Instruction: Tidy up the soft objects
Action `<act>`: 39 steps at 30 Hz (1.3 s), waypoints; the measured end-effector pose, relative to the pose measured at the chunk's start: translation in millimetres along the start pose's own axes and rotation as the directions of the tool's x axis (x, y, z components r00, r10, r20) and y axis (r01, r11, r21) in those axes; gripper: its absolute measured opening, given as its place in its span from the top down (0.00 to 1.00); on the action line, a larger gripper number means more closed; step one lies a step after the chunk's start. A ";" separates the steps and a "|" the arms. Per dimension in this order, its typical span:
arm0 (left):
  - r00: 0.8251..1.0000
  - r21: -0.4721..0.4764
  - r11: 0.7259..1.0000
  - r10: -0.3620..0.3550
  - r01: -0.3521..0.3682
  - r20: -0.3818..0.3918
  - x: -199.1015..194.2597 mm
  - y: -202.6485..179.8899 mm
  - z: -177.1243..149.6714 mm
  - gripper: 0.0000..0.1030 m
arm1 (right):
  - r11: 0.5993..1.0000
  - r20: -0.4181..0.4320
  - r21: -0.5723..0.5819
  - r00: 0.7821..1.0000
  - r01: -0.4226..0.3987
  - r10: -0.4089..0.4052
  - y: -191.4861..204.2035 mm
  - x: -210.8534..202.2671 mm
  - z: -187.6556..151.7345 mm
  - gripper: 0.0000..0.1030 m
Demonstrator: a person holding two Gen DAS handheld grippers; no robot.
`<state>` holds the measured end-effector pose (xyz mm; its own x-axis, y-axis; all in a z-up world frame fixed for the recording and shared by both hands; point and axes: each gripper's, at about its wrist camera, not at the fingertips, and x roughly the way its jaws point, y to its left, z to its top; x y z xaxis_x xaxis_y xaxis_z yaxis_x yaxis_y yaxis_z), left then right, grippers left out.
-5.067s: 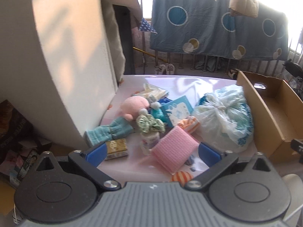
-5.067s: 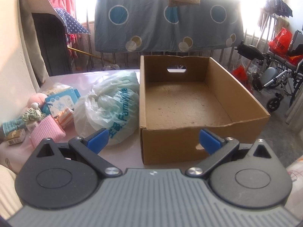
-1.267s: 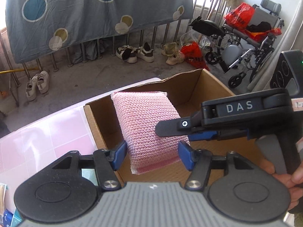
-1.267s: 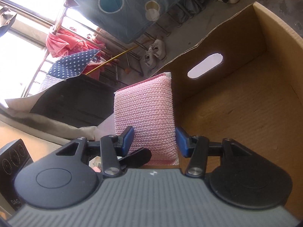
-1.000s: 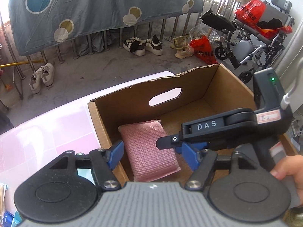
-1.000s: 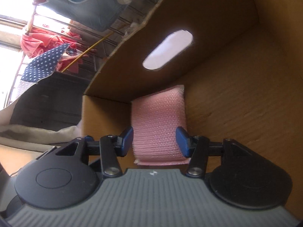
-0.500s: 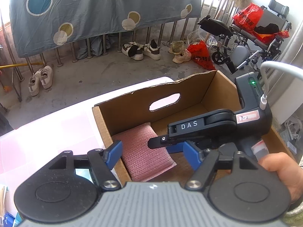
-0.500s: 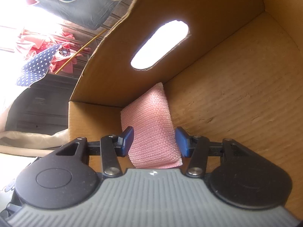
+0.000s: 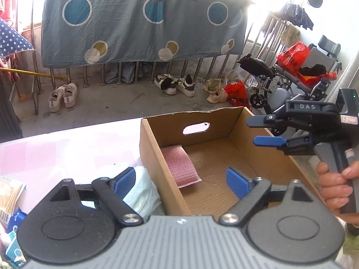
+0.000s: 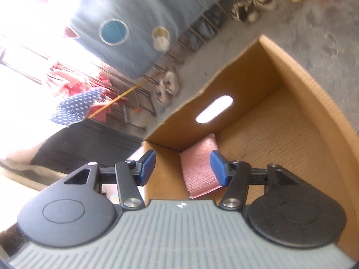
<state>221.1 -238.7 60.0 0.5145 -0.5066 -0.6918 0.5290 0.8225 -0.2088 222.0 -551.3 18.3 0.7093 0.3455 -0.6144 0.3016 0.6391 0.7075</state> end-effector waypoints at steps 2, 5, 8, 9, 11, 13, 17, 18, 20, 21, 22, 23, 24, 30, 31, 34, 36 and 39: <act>1.000 -0.005 1.000 0.002 -0.002 0.027 -25.8 3.2 -15.4 0.11 | 1.000 0.011 -0.022 1.000 -0.022 0.023 11.4 -22.5 -14.1 0.47; 0.998 -0.003 1.000 0.001 -0.001 0.062 -66.4 13.9 -43.5 0.09 | 0.997 -0.019 -0.050 0.998 -0.058 0.057 29.9 -41.3 -44.5 0.47; 0.995 0.005 0.998 0.060 -0.060 0.077 -99.8 28.1 -70.4 0.09 | 0.992 -0.073 -0.074 0.993 -0.098 0.092 48.2 -43.5 -81.4 0.47; 0.994 0.005 0.997 0.082 -0.082 0.077 -110.4 33.9 -80.1 0.09 | 0.990 -0.094 -0.079 0.990 -0.113 0.105 54.6 -41.3 -92.6 0.47; 0.988 -0.007 0.991 0.134 -0.134 0.072 -127.9 45.9 -97.2 0.09 | 0.986 -0.140 -0.085 0.981 -0.146 0.133 68.7 -32.6 -116.6 0.47; 0.980 -0.028 0.982 0.190 -0.189 0.062 -145.3 59.9 -113.7 0.09 | 0.980 -0.181 -0.094 0.971 -0.175 0.156 82.8 -25.1 -137.6 0.47; 0.955 -0.086 0.956 0.288 -0.281 0.071 -174.2 90.9 -145.0 0.09 | 0.968 -0.259 -0.120 0.948 -0.220 0.183 114.4 -6.4 -178.3 0.46; 0.950 -0.096 0.950 0.304 -0.297 0.073 -178.3 95.4 -151.4 0.09 | 0.966 -0.275 -0.125 0.943 -0.226 0.185 122.8 -1.7 -185.8 0.46; 0.935 -0.108 0.935 0.346 -0.337 0.079 -186.1 106.8 -165.3 0.09 | 0.962 -0.308 -0.129 0.932 -0.240 0.191 134.0 11.4 -201.9 0.45; 0.928 -0.106 0.929 0.363 -0.354 0.081 -188.1 112.3 -170.8 0.09 | 0.961 -0.319 -0.124 0.927 -0.246 0.196 137.9 16.9 -207.8 0.45; 0.918 -0.102 0.920 0.387 -0.379 0.083 -189.9 116.7 -175.7 0.09 | 0.960 -0.332 -0.116 0.921 -0.255 0.204 142.3 22.2 -214.6 0.45; 0.907 -0.096 0.909 0.413 -0.405 0.087 -189.7 119.0 -178.5 0.09 | 0.959 -0.343 -0.106 0.915 -0.264 0.214 146.4 28.4 -221.1 0.44; 0.890 -0.087 0.895 0.445 -0.438 0.099 -189.4 120.7 -181.2 0.09 | 0.958 -0.351 -0.095 0.910 -0.269 0.221 149.4 34.0 -227.5 0.44; 0.836 -0.111 0.846 0.533 -0.521 0.133 -184.8 147.8 -174.6 0.11 | 0.959 -0.366 0.012 0.891 -0.285 0.269 153.3 72.8 -258.0 0.43; 0.840 -0.119 0.849 0.527 -0.514 0.128 -182.9 152.9 -171.2 0.14 | 0.960 -0.365 0.016 0.892 -0.280 0.266 154.2 81.3 -261.7 0.43; 0.860 -0.132 0.865 0.498 -0.484 0.107 -172.3 168.5 -157.6 0.23 | 0.965 -0.353 0.014 0.902 -0.261 0.248 159.5 101.7 -267.8 0.43; 0.877 -0.155 0.876 0.472 -0.457 0.086 -163.6 178.5 -148.1 0.33 | 0.967 -0.348 0.025 0.905 -0.253 0.245 161.5 116.6 -269.5 0.43; 0.908 -0.177 0.897 0.418 -0.405 0.036 -139.5 195.6 -129.0 0.42 | 0.968 -0.344 0.015 0.908 -0.249 0.239 162.2 132.7 -273.3 0.43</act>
<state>165.8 26.2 26.5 0.7122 -0.1258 -0.6907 0.1462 0.9888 -0.0293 190.9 -214.0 -43.9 0.4965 0.7028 -0.5094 0.1253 0.5226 0.8433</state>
